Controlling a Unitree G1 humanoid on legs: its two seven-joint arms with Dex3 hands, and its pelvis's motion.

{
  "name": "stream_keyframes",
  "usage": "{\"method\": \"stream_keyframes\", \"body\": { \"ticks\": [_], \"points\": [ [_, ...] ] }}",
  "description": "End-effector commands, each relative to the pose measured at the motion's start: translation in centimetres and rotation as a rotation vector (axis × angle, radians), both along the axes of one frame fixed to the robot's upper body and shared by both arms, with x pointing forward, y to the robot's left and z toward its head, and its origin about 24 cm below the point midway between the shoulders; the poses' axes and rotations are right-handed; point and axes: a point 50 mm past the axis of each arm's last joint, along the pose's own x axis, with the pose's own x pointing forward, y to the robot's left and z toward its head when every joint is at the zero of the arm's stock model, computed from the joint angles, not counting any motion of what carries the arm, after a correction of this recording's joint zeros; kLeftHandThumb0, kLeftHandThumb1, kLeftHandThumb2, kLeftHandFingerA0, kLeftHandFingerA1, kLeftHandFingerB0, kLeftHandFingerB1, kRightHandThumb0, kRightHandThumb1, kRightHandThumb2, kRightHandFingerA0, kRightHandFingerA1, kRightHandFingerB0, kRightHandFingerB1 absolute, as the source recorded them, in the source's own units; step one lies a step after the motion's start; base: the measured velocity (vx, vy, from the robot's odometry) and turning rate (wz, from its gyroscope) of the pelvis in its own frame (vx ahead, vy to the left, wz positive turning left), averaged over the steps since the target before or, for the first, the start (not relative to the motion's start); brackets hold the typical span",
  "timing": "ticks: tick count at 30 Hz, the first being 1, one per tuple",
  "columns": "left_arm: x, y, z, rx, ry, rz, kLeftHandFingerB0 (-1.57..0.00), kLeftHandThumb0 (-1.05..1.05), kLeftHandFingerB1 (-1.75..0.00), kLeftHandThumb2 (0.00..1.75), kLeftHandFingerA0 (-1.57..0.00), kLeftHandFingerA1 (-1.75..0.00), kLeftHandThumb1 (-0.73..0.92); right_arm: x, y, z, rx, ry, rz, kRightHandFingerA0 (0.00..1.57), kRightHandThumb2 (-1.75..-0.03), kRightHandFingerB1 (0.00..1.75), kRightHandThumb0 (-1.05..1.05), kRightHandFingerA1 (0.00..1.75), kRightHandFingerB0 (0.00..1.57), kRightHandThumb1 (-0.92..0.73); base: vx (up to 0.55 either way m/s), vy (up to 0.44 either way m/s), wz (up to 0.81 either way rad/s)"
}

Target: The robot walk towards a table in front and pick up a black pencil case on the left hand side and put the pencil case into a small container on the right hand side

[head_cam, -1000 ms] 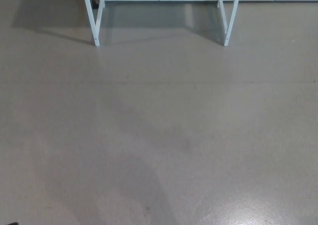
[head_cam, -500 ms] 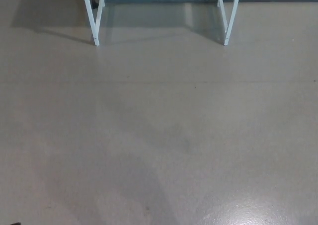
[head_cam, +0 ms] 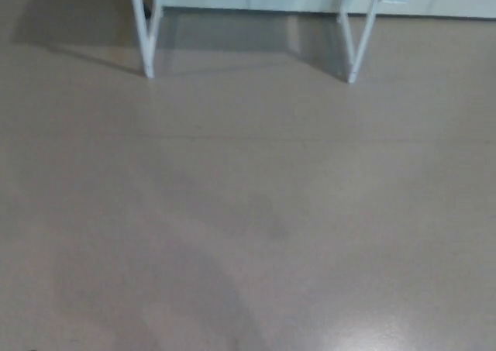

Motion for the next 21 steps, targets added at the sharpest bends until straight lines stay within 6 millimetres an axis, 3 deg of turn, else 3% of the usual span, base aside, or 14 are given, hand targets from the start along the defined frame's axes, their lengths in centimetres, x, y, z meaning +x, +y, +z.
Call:
{"method": "stream_keyframes", "body": {
  "ticks": [1, 8, 21],
  "points": [
    [0.22, 0.56, 0.51, 0.005, -0.013, 0.008, -0.22, -0.18, -0.33, 0.57, -0.28, -0.38, 0.47, 0.16, -0.55, 0.33, -0.017, -0.015, -0.009, 0.49, -0.61, 0.33, -0.40, 0.37, 0.34, -0.62, 0.15, 0.195, 0.01],
    [0.22, 0.60, 0.47, 0.027, -0.001, -0.007, -0.21, -0.20, -0.33, 0.57, -0.29, -0.38, 0.46, 0.15, -0.54, 0.34, -0.005, -0.021, -0.015, 0.49, -0.61, 0.33, -0.39, 0.38, 0.35, -0.62, 0.19, 0.094, 0.07],
    [0.44, 0.61, 0.59, 0.058, 0.010, -0.037, -0.22, -0.23, -0.33, 0.57, -0.28, -0.38, 0.46, 0.47, -0.65, 0.39, -0.006, -0.024, -0.014, 0.50, -0.60, 0.34, -0.38, 0.39, 0.36, -0.62, 0.23, -0.115, 0.12]
  ]
}}
